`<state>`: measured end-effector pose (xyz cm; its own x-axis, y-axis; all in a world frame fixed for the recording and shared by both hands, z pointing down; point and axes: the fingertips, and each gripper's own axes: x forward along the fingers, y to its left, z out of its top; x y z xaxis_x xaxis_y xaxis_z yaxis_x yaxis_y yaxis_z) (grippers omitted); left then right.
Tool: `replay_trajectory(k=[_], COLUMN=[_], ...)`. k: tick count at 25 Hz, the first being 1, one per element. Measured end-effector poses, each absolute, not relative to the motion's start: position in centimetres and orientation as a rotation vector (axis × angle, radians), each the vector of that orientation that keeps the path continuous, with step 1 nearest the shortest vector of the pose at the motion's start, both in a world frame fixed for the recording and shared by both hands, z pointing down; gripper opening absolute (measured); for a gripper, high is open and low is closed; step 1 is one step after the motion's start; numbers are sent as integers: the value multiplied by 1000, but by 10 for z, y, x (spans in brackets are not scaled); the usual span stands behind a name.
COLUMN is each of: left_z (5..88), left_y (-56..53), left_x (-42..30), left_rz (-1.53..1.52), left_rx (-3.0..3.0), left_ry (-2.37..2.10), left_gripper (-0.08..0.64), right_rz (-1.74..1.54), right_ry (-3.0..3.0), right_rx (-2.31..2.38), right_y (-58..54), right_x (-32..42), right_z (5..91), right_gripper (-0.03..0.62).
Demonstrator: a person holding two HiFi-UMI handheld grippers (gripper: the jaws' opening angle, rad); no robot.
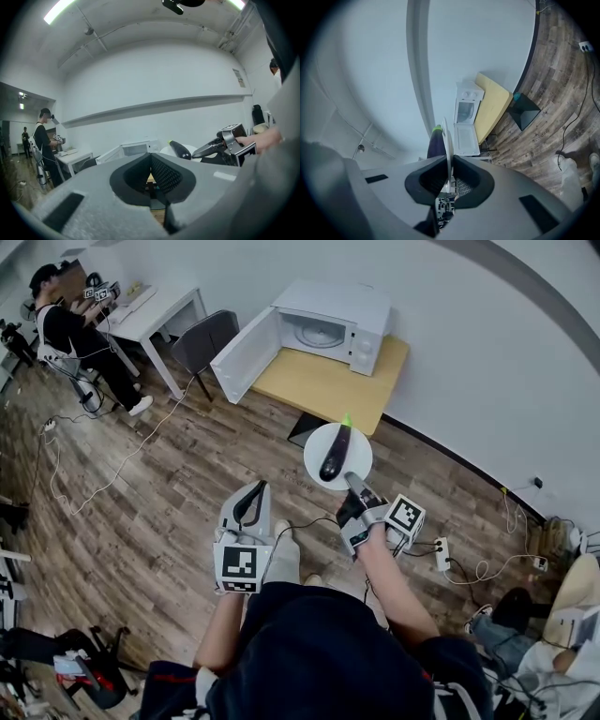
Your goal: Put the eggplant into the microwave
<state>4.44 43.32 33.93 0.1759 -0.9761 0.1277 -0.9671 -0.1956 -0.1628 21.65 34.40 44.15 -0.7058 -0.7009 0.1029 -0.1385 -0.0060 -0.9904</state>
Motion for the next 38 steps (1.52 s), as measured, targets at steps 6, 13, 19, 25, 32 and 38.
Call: replay_trajectory(k=[6, 13, 19, 25, 32, 38], left_z=[344, 343, 340, 338, 340, 350], left_y=[394, 338, 296, 251, 205, 175], left_x=[31, 6, -22, -54, -94, -115], left_rz=[-317, -316, -319, -321, -311, -314], left_rx=[-2393, -2410, -2425, -2445, -2467, -2503], left_ry=[1951, 1945, 1939, 1924, 1911, 1881], left_gripper=[15, 15, 15, 15, 15, 15], right_rz=[-1778, -1798, -1809, -1818, -1811, -1807], right_ry=[1819, 1796, 1779, 1758, 1745, 1736], right_rx=[-884, -905, -915, -937, -961, -986], right_y=[309, 258, 218, 176, 134, 108], right_x=[204, 181, 154, 123, 87, 65], right_z=[449, 453, 450, 450, 448, 454], right_gripper=[26, 26, 26, 26, 26, 26])
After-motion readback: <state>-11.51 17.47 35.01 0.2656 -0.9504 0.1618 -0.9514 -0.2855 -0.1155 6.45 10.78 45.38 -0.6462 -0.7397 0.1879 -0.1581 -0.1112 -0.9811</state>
